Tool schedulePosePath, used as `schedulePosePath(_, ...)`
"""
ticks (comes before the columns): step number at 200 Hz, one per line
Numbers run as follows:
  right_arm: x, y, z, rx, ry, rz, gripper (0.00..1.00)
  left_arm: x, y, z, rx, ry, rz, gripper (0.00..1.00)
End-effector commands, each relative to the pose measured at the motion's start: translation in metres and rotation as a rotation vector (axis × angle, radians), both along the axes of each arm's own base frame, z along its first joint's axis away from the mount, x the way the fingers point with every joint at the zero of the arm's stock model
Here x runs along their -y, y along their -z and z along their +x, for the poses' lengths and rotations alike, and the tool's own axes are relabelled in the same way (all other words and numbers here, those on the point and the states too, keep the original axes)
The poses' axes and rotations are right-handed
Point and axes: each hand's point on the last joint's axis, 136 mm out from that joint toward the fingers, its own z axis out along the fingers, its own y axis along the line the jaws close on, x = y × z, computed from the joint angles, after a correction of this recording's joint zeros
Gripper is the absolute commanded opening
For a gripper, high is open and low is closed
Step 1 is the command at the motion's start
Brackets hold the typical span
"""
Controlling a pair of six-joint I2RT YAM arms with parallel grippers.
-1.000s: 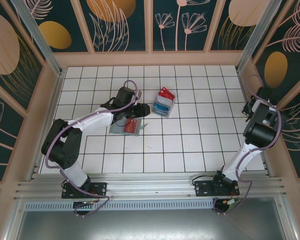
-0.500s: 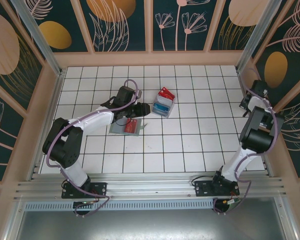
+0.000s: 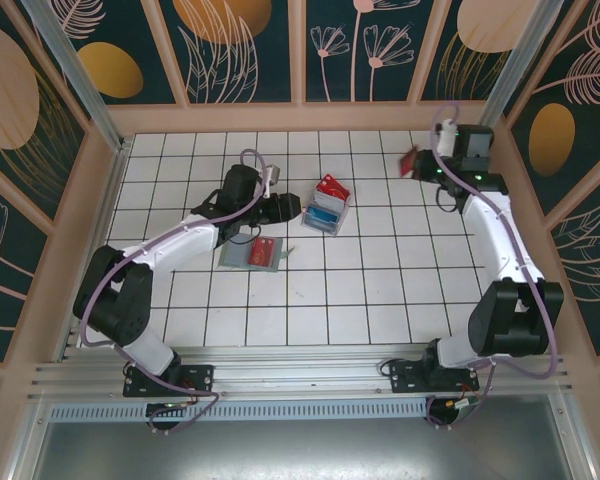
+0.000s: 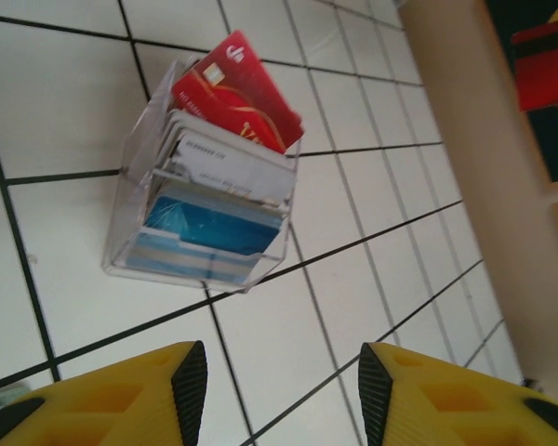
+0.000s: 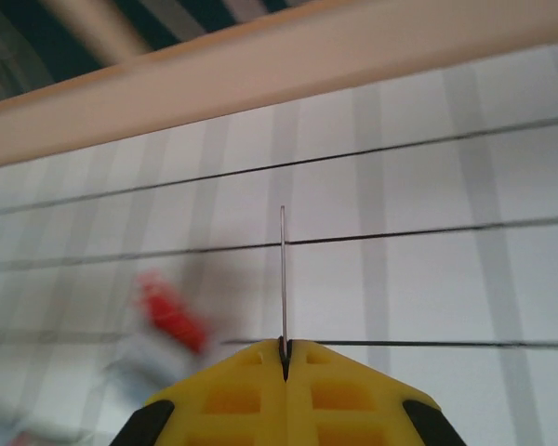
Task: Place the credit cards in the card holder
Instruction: Pick up the credit card from the middle-right of the table.
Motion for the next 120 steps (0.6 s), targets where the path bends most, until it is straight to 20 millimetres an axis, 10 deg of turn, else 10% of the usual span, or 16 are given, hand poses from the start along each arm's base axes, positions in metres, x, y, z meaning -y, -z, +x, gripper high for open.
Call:
schedulePosePath(1, -0.079, -0.005, -0.047, -0.049, -0.402, 0.206, 0.0, 0.001, -0.029, -0.003, 0.054, 0.048, -0.121, 0.5)
schedulePosePath(65, -0.147, 0.022, -0.079, -0.188, -0.657, 0.245, 0.0, -0.02, -0.043, -0.016, 0.187, 0.055, -0.029, 0.51)
schedulePosePath(120, -0.18, 0.058, -0.08, -0.128, -0.573, -0.108, 0.0, -0.033, -0.018, -0.014, -0.051, -0.066, -0.118, 0.51)
